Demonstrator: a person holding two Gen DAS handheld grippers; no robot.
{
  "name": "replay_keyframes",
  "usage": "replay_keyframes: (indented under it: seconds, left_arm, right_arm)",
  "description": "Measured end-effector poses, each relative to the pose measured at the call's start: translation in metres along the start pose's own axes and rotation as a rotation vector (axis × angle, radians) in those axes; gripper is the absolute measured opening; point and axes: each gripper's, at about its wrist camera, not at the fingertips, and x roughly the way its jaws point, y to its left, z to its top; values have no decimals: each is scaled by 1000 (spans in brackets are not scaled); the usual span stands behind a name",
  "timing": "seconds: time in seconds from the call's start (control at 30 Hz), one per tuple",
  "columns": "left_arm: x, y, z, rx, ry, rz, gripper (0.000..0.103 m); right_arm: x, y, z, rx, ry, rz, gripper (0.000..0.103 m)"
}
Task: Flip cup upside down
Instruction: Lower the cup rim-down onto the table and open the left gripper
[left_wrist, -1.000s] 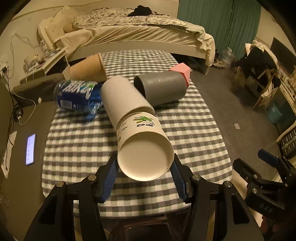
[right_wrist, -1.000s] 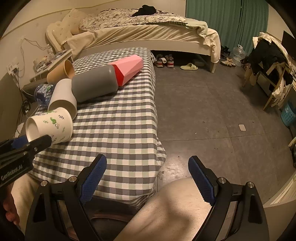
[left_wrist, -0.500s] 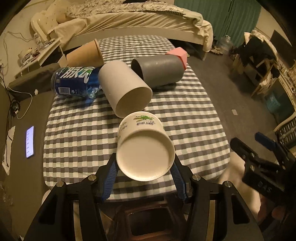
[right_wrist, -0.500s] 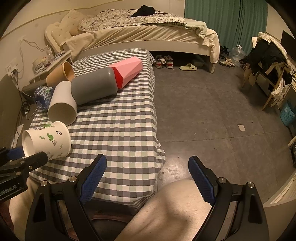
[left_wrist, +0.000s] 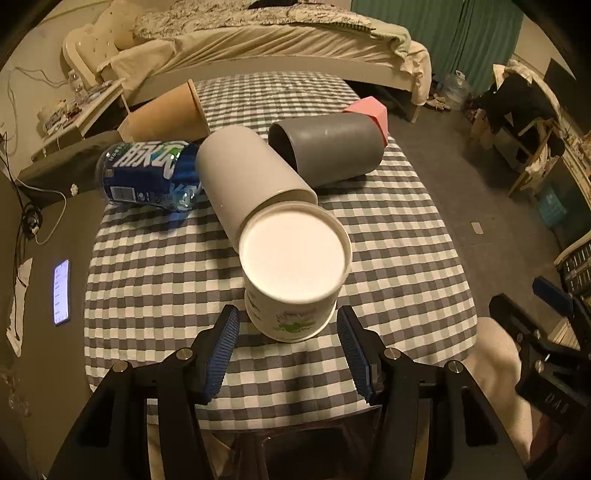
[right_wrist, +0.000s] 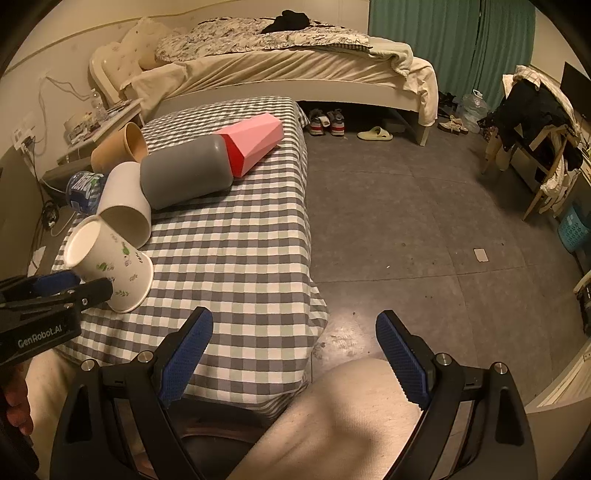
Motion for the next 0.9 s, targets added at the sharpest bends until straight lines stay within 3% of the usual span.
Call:
replay_keyframes:
  seconds: [0.2, 0.4, 0.47, 0.53, 0.6, 0.9]
  left_arm:
    - [-26, 4, -6, 4, -79, -14, 57]
    - [-68, 18, -2, -32, -234, 6, 58]
    - [-78, 24, -1, -51, -273, 14, 63]
    - [-88, 30, -2, -76, -316, 24, 75]
    - [-95, 36, -5, -92, -355, 34, 77]
    - [-101, 60, -25, -143, -388, 87, 97]
  right_arm:
    - [-11, 5, 9, -8, -37, 17, 90]
    - [-33, 19, 21, -30, -98, 42, 90]
    - [-42, 24, 24, -41, -120, 48, 90]
    - [-50, 31, 25, -52, -143, 57, 90]
    - [-56, 36, 25, -63, -159, 64, 90]
    - [-73, 57, 14, -86, -225, 72, 103]
